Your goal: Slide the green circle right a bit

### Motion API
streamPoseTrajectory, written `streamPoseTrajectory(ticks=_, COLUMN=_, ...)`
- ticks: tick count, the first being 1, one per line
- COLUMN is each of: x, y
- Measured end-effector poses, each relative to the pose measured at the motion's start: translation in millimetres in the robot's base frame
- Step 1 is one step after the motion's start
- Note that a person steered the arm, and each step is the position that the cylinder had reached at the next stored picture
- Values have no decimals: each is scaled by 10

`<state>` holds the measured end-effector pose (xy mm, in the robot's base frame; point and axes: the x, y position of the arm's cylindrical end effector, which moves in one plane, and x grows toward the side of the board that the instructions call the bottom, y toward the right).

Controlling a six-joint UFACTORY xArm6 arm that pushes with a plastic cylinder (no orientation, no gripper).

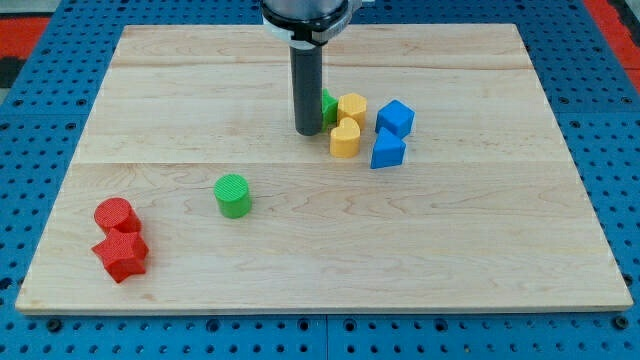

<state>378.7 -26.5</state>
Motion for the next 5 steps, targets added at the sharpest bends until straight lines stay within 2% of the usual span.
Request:
streamPoseTrajectory(ticks=1, x=-484, y=-471)
streamPoseTrajectory(ticks=3, x=-483, y=-708)
streamPoseTrajectory(ticks=4, x=-107, y=-1211)
streamPoseTrajectory(ticks=5, x=-97, y=-1248)
